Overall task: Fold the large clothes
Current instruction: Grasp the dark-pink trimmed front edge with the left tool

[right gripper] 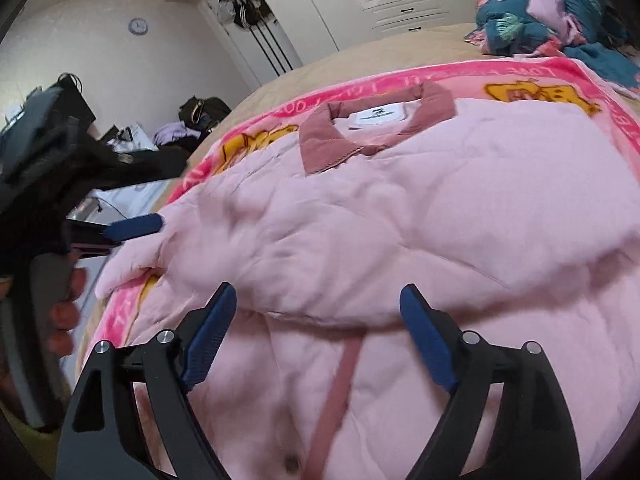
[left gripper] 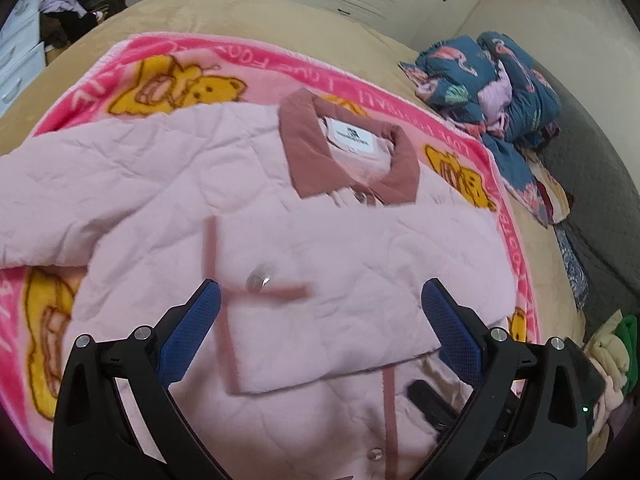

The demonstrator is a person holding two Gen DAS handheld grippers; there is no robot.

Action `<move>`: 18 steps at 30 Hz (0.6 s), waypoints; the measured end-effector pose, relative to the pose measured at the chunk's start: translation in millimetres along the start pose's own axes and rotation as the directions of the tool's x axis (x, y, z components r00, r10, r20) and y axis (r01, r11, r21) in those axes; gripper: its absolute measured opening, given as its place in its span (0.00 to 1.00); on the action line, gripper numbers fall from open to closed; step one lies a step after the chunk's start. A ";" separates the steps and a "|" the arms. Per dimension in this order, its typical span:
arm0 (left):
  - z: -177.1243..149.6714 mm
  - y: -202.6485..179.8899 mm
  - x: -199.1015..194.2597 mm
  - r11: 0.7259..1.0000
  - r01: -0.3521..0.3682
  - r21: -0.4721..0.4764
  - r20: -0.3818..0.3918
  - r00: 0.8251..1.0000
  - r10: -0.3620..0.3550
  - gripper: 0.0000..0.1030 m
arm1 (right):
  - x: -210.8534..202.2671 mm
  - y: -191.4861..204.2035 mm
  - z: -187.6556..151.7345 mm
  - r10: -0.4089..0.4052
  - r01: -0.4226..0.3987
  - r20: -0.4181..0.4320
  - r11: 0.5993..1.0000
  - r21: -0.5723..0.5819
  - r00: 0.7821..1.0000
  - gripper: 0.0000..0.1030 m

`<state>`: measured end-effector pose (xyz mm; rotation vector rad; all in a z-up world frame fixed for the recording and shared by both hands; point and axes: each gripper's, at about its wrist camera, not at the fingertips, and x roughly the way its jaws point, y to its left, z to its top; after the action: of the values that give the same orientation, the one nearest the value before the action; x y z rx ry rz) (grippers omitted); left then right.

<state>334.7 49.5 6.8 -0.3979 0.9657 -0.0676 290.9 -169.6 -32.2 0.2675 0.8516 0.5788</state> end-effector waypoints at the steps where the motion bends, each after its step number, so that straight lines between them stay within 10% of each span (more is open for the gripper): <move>1: -1.5 -0.1 1.9 1.000 0.000 -0.001 -0.004 1.000 0.000 0.91 | -8.1 -3.7 -2.1 -0.007 0.007 0.013 1.000 0.012 1.000 0.81; 11: -32.4 57.3 18.2 0.984 -0.099 -0.149 -0.063 0.994 0.091 0.91 | -61.4 -51.6 -20.4 -0.089 0.079 0.063 0.986 0.144 0.994 0.81; 18: -50.8 70.3 26.6 0.973 -0.006 -0.232 -0.073 0.997 -0.011 0.91 | -71.4 -63.9 -29.4 -0.114 0.101 0.068 0.980 0.172 0.991 0.81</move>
<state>300.4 93.3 -64.9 -0.6157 1.0494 0.0290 255.1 -263.2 -34.3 0.3927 0.8350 0.3936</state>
